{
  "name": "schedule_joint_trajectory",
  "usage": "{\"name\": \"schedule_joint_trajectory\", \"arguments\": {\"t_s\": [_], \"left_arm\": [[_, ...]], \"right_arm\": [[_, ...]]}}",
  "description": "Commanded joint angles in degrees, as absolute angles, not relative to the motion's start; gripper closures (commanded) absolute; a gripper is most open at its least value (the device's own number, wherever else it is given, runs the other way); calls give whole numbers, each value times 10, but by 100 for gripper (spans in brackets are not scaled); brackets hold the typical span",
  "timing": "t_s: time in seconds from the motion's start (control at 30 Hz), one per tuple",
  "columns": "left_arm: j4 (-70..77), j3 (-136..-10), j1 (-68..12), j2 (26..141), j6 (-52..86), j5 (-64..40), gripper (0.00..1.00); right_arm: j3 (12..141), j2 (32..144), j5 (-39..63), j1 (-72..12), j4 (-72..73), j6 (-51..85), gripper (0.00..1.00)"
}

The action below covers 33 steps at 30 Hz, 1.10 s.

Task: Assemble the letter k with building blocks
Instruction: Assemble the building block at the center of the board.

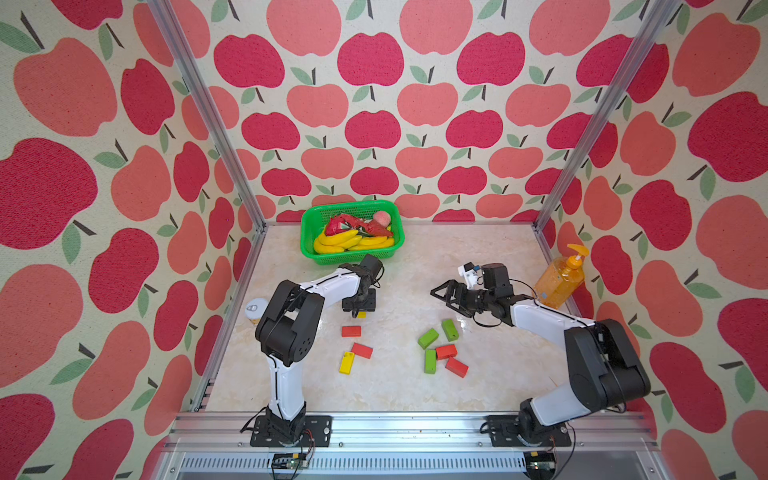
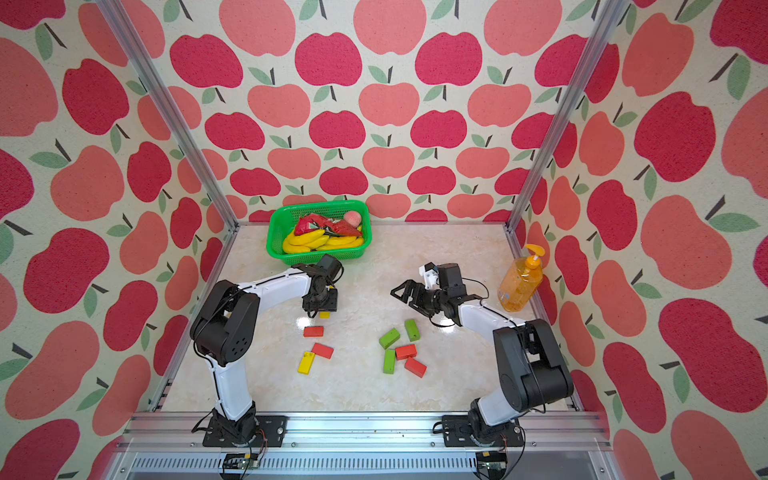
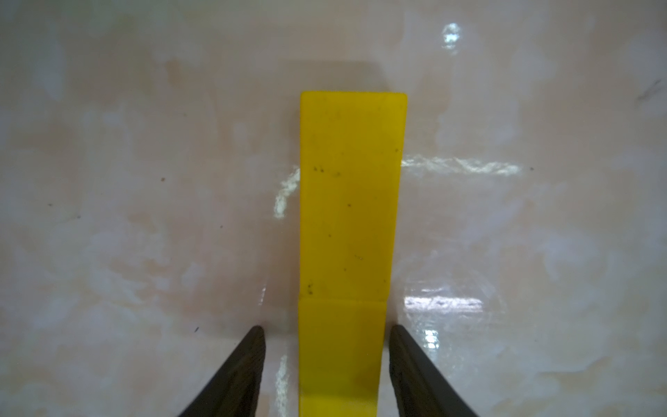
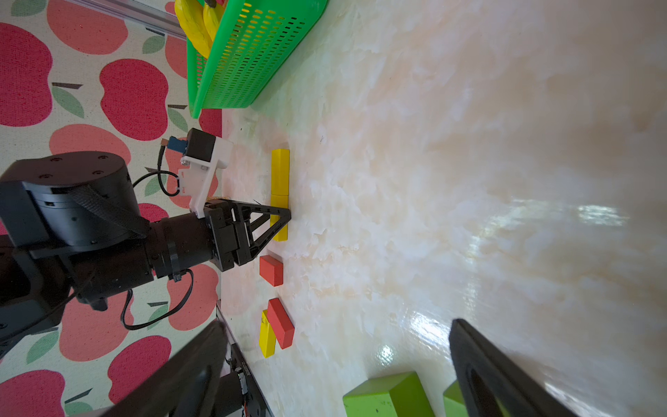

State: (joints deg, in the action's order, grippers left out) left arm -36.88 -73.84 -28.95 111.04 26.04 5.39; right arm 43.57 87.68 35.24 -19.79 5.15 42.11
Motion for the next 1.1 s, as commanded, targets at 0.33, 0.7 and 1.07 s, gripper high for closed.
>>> {"name": "schedule_joint_trajectory", "arguments": {"t_s": [0.33,0.7,1.07], "left_arm": [[-385,-742,-309,1150,247,67,34],[-392,-739,-307,1124,249,83,34],[-397,-679,-329,1001,238,93,31]], "right_arm": [[440,891,353,-194,61,420,1],[440,893,354,-194,62,421,1],[440,890,352,-194,60,419,1]]}}
